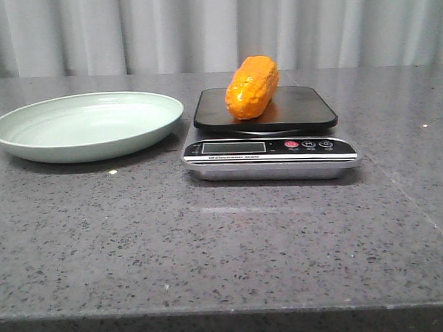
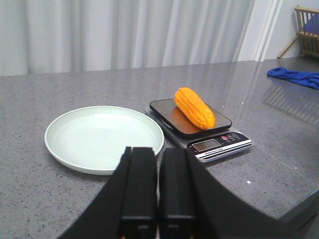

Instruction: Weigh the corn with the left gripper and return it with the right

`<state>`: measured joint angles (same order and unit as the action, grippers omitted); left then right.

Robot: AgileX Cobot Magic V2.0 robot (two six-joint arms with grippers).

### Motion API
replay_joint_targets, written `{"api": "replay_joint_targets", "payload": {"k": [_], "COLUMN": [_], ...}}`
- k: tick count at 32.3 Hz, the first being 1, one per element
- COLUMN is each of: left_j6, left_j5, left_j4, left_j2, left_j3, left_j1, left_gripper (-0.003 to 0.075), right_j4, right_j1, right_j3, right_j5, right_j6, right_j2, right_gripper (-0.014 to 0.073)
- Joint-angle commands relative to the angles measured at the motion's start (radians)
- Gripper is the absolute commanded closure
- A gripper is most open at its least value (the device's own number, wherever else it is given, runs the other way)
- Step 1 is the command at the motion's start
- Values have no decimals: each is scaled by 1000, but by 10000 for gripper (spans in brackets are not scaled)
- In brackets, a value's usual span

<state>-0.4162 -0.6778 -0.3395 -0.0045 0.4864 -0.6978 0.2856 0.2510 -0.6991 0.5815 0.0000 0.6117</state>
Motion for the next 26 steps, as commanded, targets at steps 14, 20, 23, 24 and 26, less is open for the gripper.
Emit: {"api": "replay_joint_targets", "payload": {"k": [14, 20, 23, 24, 26], "left_j6": [1, 1, 1, 1, 1], "left_j5": [75, 75, 75, 75, 75], "left_j4": [-9, -9, -9, -9, -9], "left_j2": [2, 2, 2, 2, 2], "left_j3": [22, 22, 22, 22, 22], "left_j1": [-1, -1, -1, -1, -1], "left_gripper": [594, 594, 594, 594, 594], "right_j4": [-6, -214, -321, -346, -399], "right_j1": [278, 320, 354, 364, 378], "right_j3": [-497, -749, -864, -900, -957], "right_j5": [49, 246, 337, 361, 421], "right_j6": [167, 439, 571, 603, 678], "right_j2": [537, 774, 878, 906, 969], "right_gripper": [-17, -17, -17, -17, -17]}}
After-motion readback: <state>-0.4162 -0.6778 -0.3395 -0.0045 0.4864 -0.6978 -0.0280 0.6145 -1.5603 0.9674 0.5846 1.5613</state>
